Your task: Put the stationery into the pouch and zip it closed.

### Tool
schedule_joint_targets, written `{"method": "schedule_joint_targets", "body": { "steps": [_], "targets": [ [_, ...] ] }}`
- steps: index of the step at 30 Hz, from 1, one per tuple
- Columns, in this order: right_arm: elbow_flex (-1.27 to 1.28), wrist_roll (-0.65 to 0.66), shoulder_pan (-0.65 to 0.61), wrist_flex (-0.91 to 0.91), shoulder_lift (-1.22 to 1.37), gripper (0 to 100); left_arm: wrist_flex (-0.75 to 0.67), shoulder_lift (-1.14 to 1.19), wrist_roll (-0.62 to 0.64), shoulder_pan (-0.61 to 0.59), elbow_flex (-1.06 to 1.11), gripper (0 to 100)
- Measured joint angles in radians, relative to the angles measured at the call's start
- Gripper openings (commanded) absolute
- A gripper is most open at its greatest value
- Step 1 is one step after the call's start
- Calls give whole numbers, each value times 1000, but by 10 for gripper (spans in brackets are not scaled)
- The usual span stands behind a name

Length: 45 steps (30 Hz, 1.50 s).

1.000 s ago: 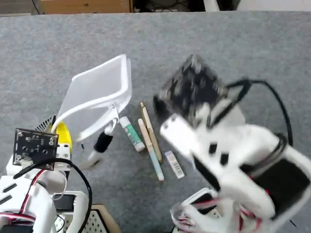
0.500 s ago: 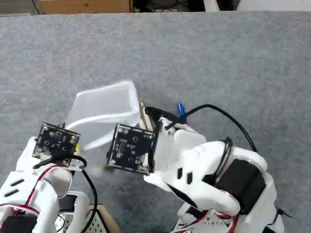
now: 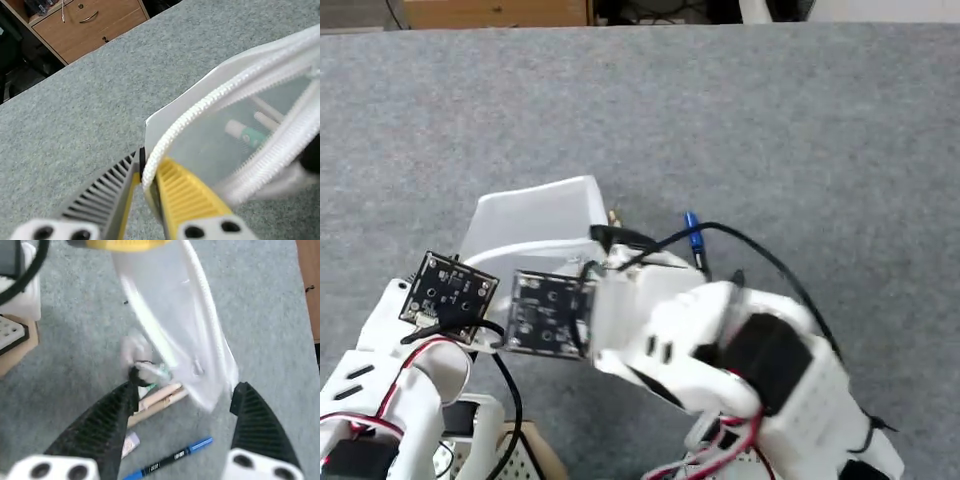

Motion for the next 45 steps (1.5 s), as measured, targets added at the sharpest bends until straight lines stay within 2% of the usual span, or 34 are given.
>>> {"method": "schedule_joint_targets", "body": {
  "steps": [5,13,20,24,34,41,45],
  "targets": [
    [68,0,-2,-117,0,303,0,0,25,14,0,29],
    [74,0,-2,-135,0,296,23,0,89,64,0,29],
    [74,0,-2,-135,0,83,23,0,89,64,0,29],
    [91,0,6,-135,0,11,25,0,89,64,0,29],
    [135,0,46,-137,0,12,25,2,143,87,11,30],
    [141,3,49,-137,0,12,23,-2,149,89,98,37],
    [141,3,49,-137,0,12,23,-3,203,87,103,182]
  ]
}}
